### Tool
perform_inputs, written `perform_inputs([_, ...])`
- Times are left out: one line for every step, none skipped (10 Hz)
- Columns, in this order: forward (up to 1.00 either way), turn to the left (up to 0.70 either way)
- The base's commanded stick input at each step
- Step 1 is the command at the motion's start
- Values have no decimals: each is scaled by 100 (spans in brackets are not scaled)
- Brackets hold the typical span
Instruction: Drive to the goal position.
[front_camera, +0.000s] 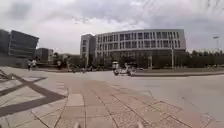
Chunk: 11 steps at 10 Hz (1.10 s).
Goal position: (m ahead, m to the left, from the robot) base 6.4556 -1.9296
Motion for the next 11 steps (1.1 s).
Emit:
perform_inputs([70, 0])
perform_inputs([70, 0])
perform_inputs([70, 0])
perform_inputs([70, 0])
perform_inputs([70, 0])
perform_inputs([70, 0])
perform_inputs([70, 0])
perform_inputs([70, 0])
perform_inputs([70, 0])
perform_inputs([70, 0])
perform_inputs([70, 0])
